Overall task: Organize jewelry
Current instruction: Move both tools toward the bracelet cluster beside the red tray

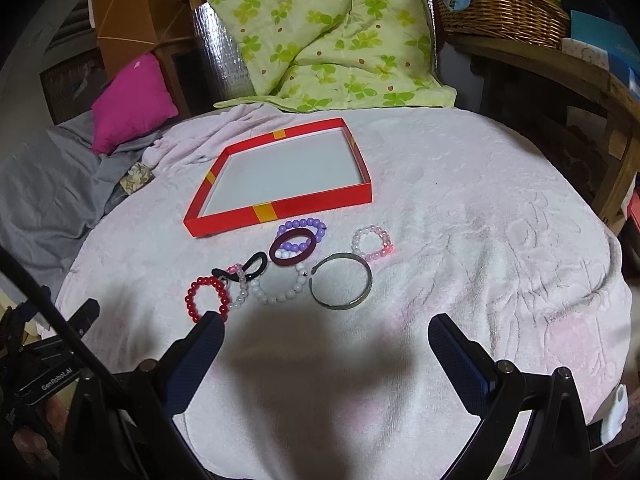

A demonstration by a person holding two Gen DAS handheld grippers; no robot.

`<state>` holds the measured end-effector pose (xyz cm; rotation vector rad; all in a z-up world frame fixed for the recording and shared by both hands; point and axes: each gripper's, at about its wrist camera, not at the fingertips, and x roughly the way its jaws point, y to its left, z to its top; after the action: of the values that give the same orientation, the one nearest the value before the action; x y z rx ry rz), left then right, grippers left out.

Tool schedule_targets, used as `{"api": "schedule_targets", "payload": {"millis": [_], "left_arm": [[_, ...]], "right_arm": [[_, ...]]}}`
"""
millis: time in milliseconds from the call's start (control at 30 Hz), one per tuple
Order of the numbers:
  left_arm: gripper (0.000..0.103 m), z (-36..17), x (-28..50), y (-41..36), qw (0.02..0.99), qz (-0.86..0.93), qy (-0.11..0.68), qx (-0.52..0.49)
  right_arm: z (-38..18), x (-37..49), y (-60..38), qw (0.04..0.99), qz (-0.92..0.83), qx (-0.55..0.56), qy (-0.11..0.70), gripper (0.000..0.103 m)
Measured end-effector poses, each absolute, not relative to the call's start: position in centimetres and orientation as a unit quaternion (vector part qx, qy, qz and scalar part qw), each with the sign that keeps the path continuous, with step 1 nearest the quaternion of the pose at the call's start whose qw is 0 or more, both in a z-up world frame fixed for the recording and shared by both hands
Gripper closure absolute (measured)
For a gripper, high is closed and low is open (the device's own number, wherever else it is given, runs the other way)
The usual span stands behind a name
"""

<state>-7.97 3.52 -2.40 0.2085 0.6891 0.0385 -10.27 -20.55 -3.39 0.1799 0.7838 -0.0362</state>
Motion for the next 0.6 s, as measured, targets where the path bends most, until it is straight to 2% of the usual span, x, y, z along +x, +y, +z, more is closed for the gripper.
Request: {"api": "schedule_targets", "payload": {"millis": [600], "left_arm": [[0.000, -2.9, -6.7, 3.6, 0.933, 0.000, 0.347, 0.101]], "right_arm": [[-4.8, -9.1, -20.0, 0.915, -0.004, 0.085, 0.395, 0.000]]}}
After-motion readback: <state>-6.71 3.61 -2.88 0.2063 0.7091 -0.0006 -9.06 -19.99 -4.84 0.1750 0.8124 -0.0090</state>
